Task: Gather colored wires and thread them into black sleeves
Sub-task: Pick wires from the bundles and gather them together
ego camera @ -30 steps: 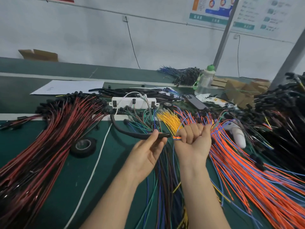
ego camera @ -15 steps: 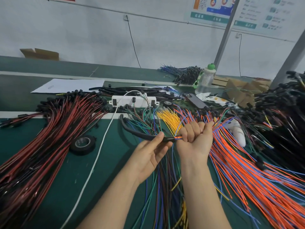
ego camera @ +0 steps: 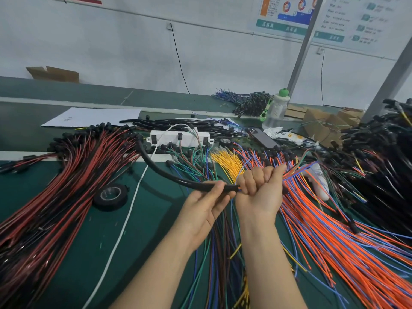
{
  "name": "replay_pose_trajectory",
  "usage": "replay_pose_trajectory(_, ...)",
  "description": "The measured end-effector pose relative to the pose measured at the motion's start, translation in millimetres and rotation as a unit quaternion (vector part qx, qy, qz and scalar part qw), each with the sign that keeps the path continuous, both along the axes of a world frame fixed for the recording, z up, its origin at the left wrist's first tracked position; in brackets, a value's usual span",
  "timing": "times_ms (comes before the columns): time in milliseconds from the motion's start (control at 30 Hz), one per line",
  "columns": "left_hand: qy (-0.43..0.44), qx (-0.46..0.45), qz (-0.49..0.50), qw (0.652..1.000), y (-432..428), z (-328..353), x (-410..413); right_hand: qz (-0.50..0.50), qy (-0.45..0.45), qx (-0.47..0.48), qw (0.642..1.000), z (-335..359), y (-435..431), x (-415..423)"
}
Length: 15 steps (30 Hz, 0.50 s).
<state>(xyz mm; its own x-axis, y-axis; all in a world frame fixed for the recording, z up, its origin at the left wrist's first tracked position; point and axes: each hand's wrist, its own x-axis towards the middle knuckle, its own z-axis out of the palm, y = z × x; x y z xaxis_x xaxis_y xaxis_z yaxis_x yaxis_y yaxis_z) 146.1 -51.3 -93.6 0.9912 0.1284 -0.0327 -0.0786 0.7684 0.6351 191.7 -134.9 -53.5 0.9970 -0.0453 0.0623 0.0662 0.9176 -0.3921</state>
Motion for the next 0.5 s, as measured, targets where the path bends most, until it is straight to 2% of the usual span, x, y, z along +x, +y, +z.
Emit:
replay_pose_trajectory(133,-0.004,0.018,0.008,1.0,-3,3,-3,-0.061,0.021,-0.046,0.997,-4,5,3)
replay_pose_trajectory(333,-0.007,0.041,0.008,0.999,-6,4,-4,-0.125,0.05,-0.254,0.958,-13,12,6)
replay_pose_trajectory(433,-0.04,0.055,0.024,0.997,-8,6,-3,-0.094,0.037,-0.369,0.924,-20,25,-3)
replay_pose_trajectory(500,-0.046,0.072,0.054,0.995,-3,9,-1,-0.037,0.033,-0.366,0.929,-20,32,-7)
